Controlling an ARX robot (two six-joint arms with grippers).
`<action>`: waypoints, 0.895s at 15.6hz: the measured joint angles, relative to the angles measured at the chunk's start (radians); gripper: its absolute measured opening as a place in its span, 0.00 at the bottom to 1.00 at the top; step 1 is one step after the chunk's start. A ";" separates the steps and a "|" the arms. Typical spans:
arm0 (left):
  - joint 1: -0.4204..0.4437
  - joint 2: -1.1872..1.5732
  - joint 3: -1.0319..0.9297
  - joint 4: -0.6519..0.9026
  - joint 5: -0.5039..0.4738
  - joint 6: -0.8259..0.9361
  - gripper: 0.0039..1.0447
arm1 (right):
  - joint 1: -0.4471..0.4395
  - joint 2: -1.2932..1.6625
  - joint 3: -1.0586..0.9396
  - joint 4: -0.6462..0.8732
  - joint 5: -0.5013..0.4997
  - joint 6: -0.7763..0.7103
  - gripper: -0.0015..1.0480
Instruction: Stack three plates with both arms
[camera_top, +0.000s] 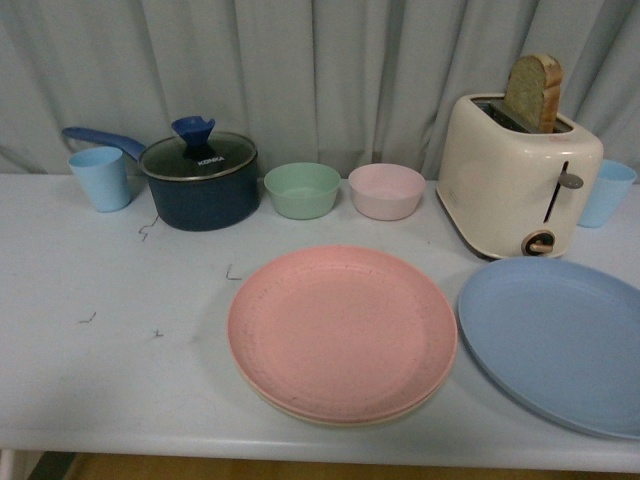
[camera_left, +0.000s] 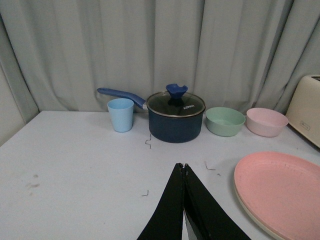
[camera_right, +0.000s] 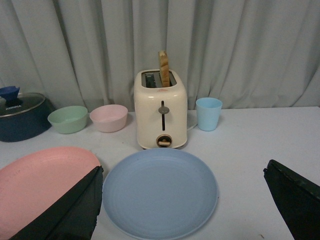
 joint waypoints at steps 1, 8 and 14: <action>0.000 -0.021 0.000 -0.022 0.000 0.000 0.01 | 0.000 0.000 0.000 0.000 0.000 0.000 0.94; 0.000 -0.264 0.001 -0.257 0.001 0.000 0.01 | 0.000 0.000 0.000 -0.001 0.000 0.000 0.94; 0.000 -0.264 0.001 -0.277 0.000 0.000 0.24 | 0.000 0.000 0.000 0.000 0.000 0.000 0.94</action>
